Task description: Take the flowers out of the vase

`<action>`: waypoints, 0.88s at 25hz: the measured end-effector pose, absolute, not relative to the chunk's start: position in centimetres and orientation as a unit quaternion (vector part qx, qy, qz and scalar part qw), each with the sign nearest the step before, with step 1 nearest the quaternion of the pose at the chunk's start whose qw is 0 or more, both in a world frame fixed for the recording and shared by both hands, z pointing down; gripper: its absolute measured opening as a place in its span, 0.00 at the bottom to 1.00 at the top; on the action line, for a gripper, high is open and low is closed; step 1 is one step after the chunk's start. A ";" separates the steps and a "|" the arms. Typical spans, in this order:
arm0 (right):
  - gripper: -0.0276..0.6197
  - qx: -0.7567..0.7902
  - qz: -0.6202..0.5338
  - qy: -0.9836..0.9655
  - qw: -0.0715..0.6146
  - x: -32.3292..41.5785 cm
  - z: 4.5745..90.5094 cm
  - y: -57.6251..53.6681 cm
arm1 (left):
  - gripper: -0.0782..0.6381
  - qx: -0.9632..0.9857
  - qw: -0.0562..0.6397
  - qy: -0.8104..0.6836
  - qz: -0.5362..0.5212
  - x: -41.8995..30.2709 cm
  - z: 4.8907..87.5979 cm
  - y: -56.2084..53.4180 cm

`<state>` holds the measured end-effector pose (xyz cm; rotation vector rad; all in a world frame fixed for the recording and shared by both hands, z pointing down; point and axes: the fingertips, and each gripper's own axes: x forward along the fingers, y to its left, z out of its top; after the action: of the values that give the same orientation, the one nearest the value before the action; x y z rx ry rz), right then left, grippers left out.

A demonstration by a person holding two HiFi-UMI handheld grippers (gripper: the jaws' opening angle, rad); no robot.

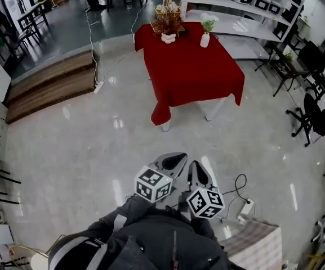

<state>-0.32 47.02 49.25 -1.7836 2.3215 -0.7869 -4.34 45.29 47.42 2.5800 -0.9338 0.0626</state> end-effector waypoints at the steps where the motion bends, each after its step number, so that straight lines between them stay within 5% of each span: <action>1: 0.06 -0.589 -0.261 0.763 0.055 -0.3 49.3 46.3 | 0.12 0.922 0.198 -0.332 0.023 -4.3 47.4 44.6; 22: 0.06 -0.599 -0.259 0.757 0.037 -4.6 49.3 32.3 | 0.12 0.929 0.196 -0.312 0.023 -8.2 46.7 30.0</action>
<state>-4.62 32.29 49.31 -1.8400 2.3226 -0.7942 -8.18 29.98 46.67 2.6031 -0.8740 0.0644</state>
